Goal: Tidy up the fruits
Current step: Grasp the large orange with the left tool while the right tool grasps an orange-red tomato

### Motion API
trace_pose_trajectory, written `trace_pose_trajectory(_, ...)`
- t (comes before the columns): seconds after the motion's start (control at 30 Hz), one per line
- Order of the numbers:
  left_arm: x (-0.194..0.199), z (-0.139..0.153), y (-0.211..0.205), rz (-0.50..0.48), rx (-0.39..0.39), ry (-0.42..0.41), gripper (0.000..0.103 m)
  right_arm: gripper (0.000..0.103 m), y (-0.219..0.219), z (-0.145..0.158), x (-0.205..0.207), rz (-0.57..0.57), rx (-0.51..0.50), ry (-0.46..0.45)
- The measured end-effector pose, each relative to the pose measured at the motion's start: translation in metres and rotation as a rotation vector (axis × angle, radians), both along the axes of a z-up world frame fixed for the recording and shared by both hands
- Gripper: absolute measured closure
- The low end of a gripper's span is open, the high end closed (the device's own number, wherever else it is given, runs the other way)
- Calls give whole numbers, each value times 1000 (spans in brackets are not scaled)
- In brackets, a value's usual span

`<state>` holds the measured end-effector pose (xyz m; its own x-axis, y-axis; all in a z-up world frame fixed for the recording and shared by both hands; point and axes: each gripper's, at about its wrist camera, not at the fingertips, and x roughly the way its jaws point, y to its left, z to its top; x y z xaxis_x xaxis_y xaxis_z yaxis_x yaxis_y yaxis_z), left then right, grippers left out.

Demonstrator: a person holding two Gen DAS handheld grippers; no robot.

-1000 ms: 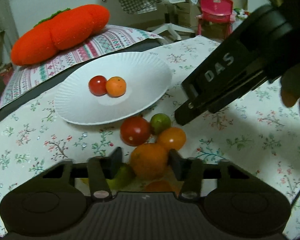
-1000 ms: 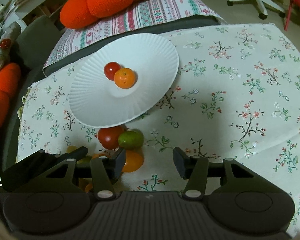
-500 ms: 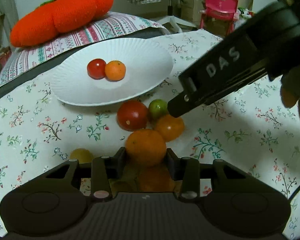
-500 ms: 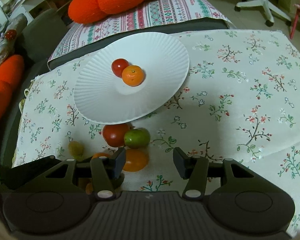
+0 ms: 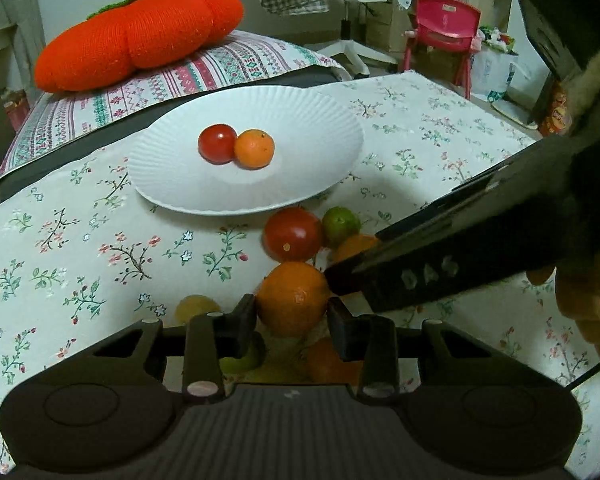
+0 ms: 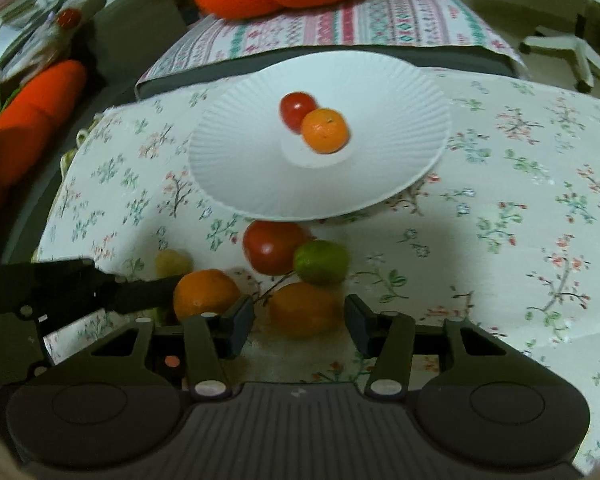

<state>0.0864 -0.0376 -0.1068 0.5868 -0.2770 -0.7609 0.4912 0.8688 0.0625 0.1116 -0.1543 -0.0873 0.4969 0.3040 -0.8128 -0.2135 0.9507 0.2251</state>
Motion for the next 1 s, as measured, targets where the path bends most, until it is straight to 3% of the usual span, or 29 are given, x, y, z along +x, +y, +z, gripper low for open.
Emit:
trace_pose_trajectory(0.03, 0, -1, 0, 2, 2, 3, 75, 69, 2, -1, -1, 9, -19, -7)
trace_pose_trajectory(0.1, 2, -3, 0, 4, 3, -1, 75, 70, 4, -1, -3, 31, -41, -13)
trace_pose_trajectory(1.0, -4, 15, 5, 2, -42, -17, 77, 70, -27, 15, -5, 0, 41, -7)
